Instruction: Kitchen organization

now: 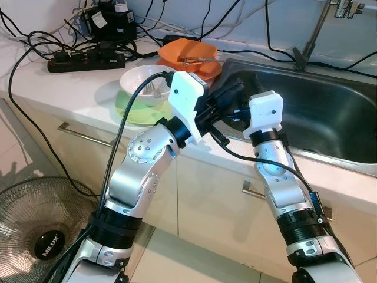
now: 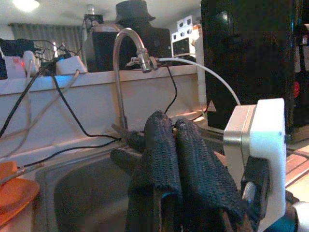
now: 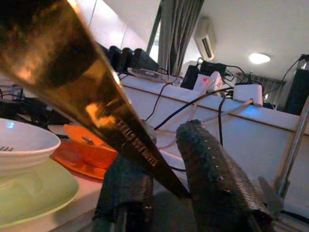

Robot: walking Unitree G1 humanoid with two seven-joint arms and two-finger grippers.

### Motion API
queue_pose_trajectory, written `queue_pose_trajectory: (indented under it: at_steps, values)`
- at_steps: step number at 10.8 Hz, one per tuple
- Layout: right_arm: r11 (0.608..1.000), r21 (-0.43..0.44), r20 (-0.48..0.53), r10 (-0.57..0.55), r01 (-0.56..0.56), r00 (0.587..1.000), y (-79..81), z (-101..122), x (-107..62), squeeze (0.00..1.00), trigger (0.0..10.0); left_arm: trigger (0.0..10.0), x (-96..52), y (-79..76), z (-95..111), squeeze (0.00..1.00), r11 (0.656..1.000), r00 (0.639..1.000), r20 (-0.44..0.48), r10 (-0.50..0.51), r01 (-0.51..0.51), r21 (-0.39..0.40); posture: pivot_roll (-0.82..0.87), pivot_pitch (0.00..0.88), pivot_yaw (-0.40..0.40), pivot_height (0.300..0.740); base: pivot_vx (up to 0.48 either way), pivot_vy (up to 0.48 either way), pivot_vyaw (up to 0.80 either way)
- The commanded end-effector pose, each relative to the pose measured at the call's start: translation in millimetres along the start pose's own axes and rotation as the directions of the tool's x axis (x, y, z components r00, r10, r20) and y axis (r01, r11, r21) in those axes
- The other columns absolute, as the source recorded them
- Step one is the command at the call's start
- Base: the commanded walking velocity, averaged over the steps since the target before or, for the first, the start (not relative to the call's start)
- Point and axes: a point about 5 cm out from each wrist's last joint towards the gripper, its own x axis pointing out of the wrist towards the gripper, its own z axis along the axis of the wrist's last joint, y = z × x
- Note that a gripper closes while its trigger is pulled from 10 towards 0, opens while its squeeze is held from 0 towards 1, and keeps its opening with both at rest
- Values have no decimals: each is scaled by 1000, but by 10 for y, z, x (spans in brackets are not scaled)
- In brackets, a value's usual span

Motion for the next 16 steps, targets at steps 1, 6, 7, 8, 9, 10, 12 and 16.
queue_pose_trajectory:
  at_steps: [1,6,7,8,9,10,12,16]
  values:
    - [1000,10,27,-7,7,1000,-23,36,-13,0,0,10000,2,-7,-3,0,1000,1000,-10,-7,7,9,84,58,20,740,0,0,0]
    - [1000,4,25,-31,31,999,-65,24,-14,0,0,10000,2,49,-15,1000,999,999,-13,33,-32,24,84,51,18,740,0,0,0]
    - [999,7,22,-38,38,999,-77,18,-16,0,0,10000,3,53,-10,1000,999,999,-8,37,-37,26,84,50,17,740,0,0,0]
    - [999,5,22,-38,37,999,-79,19,-16,0,0,10000,3,64,0,1000,998,999,-1,52,-52,23,84,50,16,740,0,0,0]
    - [999,4,21,-37,36,999,-78,18,-17,0,0,10000,2,68,9,1000,998,999,3,53,-53,24,85,49,16,740,0,0,0]
    - [999,2,16,-37,37,999,-76,12,-15,0,0,10000,2,78,19,1000,998,998,10,64,-65,23,83,47,16,740,0,0,0]
    - [999,0,12,-42,42,999,-82,6,-13,0,0,10000,1,104,33,1000,996,996,20,86,-86,21,84,44,13,740,0,0,0]
    - [997,-17,-44,-75,74,996,-187,-92,19,0,0,10000,-32,163,-12,0,990,991,-10,133,-132,54,85,41,7,740,0,0,0]
